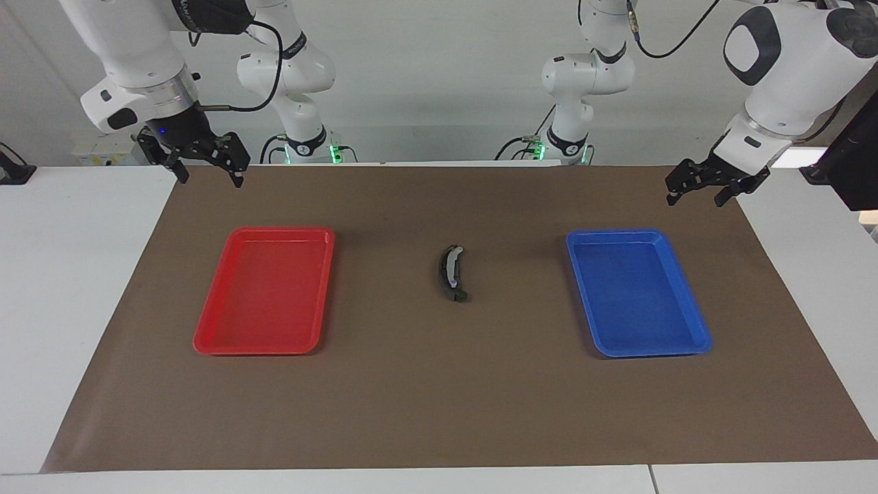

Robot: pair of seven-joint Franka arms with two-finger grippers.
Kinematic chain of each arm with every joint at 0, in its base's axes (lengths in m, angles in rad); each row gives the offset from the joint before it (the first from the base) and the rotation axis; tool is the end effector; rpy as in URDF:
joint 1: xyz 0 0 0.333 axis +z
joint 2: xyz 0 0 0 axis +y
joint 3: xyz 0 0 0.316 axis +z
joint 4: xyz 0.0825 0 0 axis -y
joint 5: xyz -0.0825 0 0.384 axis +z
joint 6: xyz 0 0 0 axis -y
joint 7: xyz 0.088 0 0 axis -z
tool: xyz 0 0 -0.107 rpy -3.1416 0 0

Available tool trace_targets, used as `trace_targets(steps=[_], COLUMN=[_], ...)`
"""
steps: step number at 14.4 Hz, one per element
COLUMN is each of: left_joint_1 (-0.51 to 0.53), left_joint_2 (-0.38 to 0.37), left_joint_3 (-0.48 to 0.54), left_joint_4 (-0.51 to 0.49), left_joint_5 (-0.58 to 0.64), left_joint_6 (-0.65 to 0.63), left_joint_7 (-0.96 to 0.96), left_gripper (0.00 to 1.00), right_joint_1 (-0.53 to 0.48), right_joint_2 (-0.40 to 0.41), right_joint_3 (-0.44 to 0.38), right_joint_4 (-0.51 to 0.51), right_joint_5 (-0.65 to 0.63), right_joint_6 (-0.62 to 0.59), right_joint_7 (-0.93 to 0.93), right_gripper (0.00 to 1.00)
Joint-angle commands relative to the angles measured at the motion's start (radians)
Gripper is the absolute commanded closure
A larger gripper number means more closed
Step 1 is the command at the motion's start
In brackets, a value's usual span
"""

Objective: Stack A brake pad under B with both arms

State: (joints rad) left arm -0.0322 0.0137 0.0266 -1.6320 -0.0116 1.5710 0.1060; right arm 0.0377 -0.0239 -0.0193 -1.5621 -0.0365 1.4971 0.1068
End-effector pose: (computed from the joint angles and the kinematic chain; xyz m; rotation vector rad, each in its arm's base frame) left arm 0.5557 -0.0044 0.5881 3.1197 -0.1736 -0.1157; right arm 0.5395 0.0057 0.6354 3.0994 -0.1401 -0.0602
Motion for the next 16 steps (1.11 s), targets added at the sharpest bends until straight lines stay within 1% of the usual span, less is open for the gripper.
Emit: trace_targets(steps=[1,4,9,11,16], left_joint_1=[0.005,0.005,0.005,0.005,0.005], left_joint_2=[-0.021,-0.021,-0.021,-0.021,-0.023], left_joint_3=[-0.004,-0.004,-0.004,-0.005,-0.004], left_joint_4=[-0.022,-0.022,-0.022,-0.022,-0.022], left_joint_5=[0.016,0.018,0.018,0.018,0.016], left_joint_6=[0.003,0.003,0.003,0.003,0.003], left_joint_7=[-0.012,-0.012,-0.012,-0.011,-0.012], left_gripper=[0.0,0.0,0.0,0.0,0.0], right_joint_1=[-0.012,-0.019,-0.018,-0.013,-0.015], right_joint_2=[0.022,0.024,0.042,0.047,0.041], right_joint_3=[0.016,0.012,0.01,0.012,0.012], right_joint_4=[0.03,0.039,0.106,0.1,0.088], right_joint_5=[-0.005,0.03,0.006,-0.02,-0.016], right_joint_6=[-0.027,-0.058,-0.08,-0.074,-0.067], right_joint_7=[-0.024,-0.022,-0.022,-0.018,0.031], right_gripper=[0.0,0.0,0.0,0.0,0.0])
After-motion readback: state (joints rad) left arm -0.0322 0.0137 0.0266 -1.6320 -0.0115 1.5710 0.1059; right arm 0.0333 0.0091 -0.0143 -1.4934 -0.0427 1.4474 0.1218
